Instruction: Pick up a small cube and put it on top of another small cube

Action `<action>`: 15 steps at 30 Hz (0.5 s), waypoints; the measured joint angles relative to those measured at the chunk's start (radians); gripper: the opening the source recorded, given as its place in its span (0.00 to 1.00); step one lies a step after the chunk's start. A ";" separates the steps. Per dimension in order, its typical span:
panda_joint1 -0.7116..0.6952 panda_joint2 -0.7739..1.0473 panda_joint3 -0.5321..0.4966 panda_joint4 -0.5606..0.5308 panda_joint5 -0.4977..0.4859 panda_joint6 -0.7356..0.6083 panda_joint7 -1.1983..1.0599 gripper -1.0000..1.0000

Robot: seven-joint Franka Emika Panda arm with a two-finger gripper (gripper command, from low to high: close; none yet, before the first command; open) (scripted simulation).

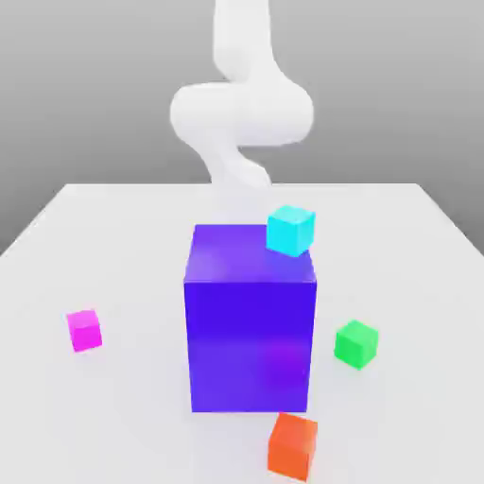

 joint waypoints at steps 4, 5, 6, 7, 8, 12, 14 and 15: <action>-0.095 0.103 -0.013 -0.075 -0.049 0.073 0.065 0.50; -0.117 0.128 -0.018 -0.093 -0.059 0.091 0.080 0.50; -0.140 0.153 -0.023 -0.111 -0.070 0.108 0.095 0.50; -0.162 0.177 -0.029 -0.129 -0.080 0.125 0.110 0.50; -0.183 0.202 -0.037 -0.147 -0.091 0.143 0.124 0.50; -0.267 0.301 -0.073 -0.219 -0.127 0.212 0.179 0.50; -0.307 0.350 -0.095 -0.255 -0.141 0.247 0.203 0.50; -0.325 0.374 -0.107 -0.273 -0.148 0.265 0.215 0.50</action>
